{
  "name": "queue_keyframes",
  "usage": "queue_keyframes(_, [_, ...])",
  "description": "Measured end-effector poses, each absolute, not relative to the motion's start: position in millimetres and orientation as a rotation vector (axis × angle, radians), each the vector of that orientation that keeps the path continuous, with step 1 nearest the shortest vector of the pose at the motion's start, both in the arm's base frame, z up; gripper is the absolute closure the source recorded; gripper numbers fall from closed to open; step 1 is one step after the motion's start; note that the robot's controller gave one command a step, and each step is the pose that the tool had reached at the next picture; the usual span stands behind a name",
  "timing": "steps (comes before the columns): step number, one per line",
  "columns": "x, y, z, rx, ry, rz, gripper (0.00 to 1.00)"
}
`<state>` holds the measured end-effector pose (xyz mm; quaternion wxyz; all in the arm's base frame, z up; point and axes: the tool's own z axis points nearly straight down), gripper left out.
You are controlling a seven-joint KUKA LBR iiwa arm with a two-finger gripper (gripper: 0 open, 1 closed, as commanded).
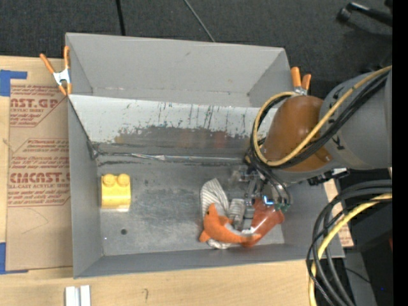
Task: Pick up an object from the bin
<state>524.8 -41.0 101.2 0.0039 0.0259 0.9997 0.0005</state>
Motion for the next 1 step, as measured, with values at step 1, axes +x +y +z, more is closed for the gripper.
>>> queue_keyframes(1, [515.1, -42.7, 76.7, -0.289, 3.132, 0.004, 1.00])
